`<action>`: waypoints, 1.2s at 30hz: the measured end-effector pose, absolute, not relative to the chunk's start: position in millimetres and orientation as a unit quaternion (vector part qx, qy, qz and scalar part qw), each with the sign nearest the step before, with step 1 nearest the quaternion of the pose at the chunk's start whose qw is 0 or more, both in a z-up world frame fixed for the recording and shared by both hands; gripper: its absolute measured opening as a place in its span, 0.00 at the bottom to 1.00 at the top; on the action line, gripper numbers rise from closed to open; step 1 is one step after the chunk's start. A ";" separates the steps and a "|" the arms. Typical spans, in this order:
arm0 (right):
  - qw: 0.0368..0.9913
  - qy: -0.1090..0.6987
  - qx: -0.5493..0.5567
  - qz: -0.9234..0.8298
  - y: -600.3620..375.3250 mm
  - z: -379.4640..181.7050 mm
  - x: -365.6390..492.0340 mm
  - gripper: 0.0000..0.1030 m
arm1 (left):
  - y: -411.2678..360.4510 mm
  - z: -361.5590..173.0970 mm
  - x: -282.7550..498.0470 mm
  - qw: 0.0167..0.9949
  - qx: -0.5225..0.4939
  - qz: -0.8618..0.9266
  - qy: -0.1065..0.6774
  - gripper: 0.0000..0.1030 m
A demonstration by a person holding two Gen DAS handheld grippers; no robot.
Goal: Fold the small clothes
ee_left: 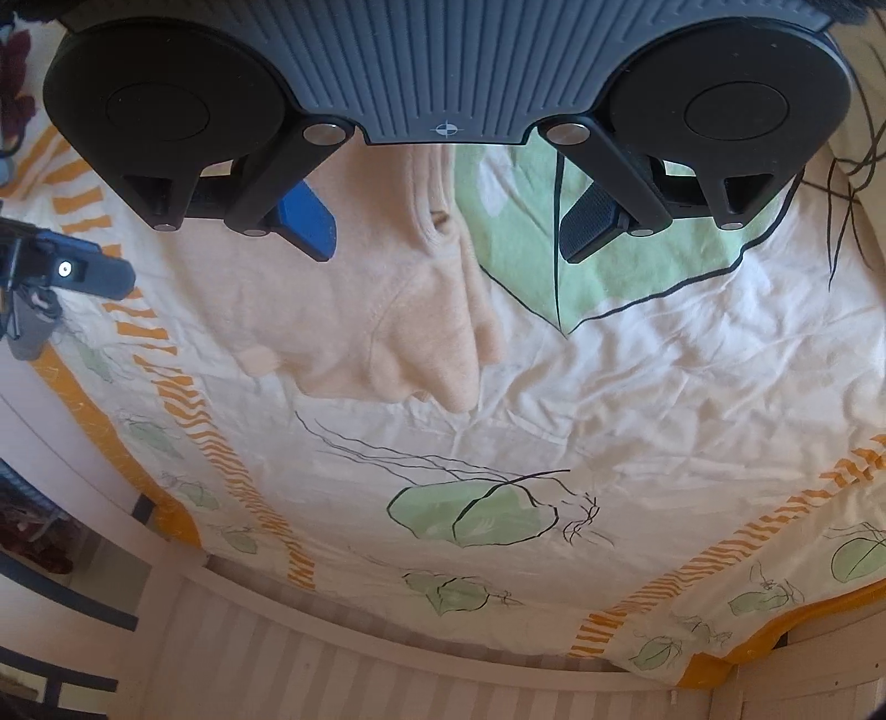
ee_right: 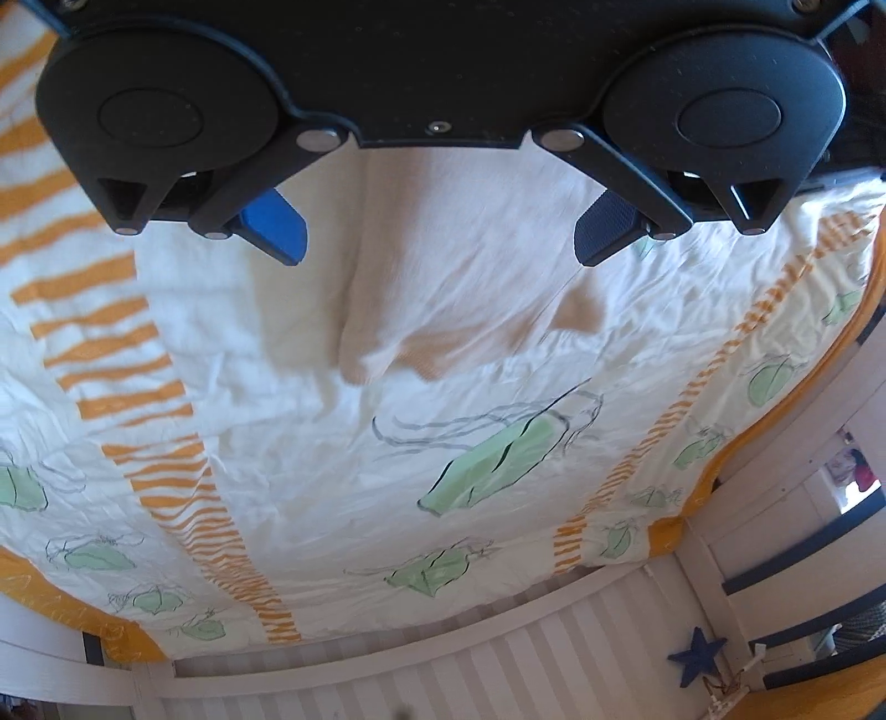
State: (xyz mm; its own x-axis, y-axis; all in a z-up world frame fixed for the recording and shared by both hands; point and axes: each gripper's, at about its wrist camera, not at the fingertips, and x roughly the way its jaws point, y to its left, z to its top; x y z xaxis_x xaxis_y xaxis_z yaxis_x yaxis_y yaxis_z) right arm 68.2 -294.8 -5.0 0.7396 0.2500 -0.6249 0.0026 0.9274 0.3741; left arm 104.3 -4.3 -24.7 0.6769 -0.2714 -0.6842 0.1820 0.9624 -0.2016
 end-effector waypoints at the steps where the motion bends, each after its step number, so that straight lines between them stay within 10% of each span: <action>1: 0.915 0.356 0.176 0.069 -291.1 -3.8 61.3 1.00 | -5.9 -21.3 98.7 0.914 -0.060 -0.123 0.382 0.86; 36: 0.905 0.402 0.141 0.005 -258.1 3.7 -28.7 0.99 | -35.0 -6.9 18.0 0.911 0.017 -0.039 0.409 0.85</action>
